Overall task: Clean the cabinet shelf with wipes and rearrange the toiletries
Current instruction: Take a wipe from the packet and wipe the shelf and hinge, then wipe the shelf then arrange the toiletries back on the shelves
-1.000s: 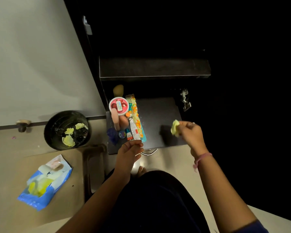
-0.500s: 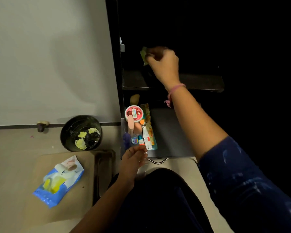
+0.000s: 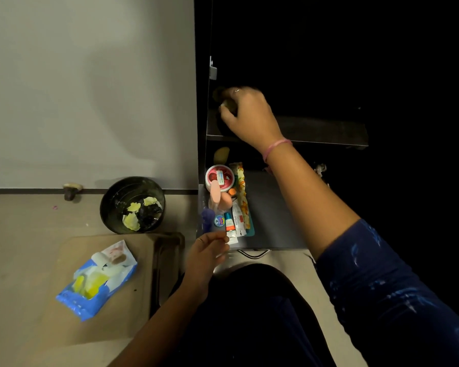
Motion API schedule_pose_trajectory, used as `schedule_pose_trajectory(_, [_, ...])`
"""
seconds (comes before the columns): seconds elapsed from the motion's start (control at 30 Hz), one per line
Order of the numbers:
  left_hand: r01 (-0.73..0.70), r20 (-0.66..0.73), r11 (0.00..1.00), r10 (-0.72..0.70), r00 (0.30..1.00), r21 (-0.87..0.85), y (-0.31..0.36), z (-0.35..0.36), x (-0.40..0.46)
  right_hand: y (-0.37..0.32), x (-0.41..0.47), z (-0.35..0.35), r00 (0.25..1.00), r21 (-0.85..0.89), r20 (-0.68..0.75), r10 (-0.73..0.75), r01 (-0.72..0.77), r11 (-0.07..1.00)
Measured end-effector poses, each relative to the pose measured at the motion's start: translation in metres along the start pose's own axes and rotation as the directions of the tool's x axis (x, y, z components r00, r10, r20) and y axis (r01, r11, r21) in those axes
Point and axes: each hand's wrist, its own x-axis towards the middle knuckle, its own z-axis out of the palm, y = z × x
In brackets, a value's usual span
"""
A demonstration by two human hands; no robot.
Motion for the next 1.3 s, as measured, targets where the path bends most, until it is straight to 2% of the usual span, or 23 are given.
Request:
schedule_pose_trajectory(0.1, [-0.015,0.004,1.0,0.015,1.0,-0.009,-0.002,-0.006,0.002,0.006,-0.023,-0.01,0.977,0.19,-0.213,0.011,0.031,0.981])
schedule_pose_trajectory(0.17, [-0.036,0.004,0.999,0.036,0.999,-0.007,-0.003,-0.009,0.005,0.012,-0.053,-0.009,0.923,0.334,-0.363,0.129,-0.001,0.943])
schedule_pose_trajectory(0.2, [-0.045,0.001,0.999,0.045,0.999,-0.008,-0.004,-0.011,0.006,0.015,-0.073,-0.005,0.895,0.398,-0.384,0.227,-0.062,0.915])
schedule_pose_trajectory(0.3, [-0.051,-0.024,0.999,0.051,0.998,-0.007,-0.005,-0.017,0.01,0.024,-0.133,0.02,0.832,0.528,-0.24,0.5,-0.321,0.786])
schedule_pose_trajectory(0.4, [-0.088,-0.108,0.996,0.089,0.99,0.02,-0.006,-0.022,0.013,0.028,-0.169,0.05,0.796,0.512,0.024,0.605,-0.53,0.676])
schedule_pose_trajectory(0.5, [-0.183,-0.227,0.961,0.228,0.947,0.206,-0.004,-0.024,0.016,0.018,-0.172,0.072,0.789,0.414,0.251,0.56,-0.611,0.675])
schedule_pose_trajectory(0.57, [-0.237,-0.205,0.902,0.325,0.923,0.361,-0.002,-0.021,0.021,0.008,-0.16,0.082,0.794,0.353,0.317,0.519,-0.607,0.712])
schedule_pose_trajectory(0.63, [-0.276,-0.136,0.832,0.382,0.914,0.481,0.001,-0.016,0.028,-0.002,-0.146,0.091,0.819,0.278,0.314,0.481,-0.564,0.778])
schedule_pose_trajectory(0.73, [-0.319,-0.041,0.753,0.417,0.908,0.575,0.007,-0.005,0.039,-0.01,-0.133,0.101,0.84,0.167,0.316,0.44,-0.506,0.846])
schedule_pose_trajectory(0.87, [-0.308,-0.034,0.714,0.422,0.906,0.628,0.015,-0.001,0.051,-0.013,-0.127,0.108,0.816,0.088,0.318,0.483,-0.533,0.842])
schedule_pose_trajectory(1.13, [-0.29,-0.058,0.696,0.43,0.901,0.657,0.016,-0.016,0.058,-0.018,-0.13,0.102,0.816,0.136,0.288,0.501,-0.553,0.822])
schedule_pose_trajectory(1.3, [-0.363,0.103,0.615,0.416,0.903,0.7,0.036,-0.016,0.037,-0.02,-0.139,0.074,0.83,0.263,0.225,0.511,-0.557,0.788])
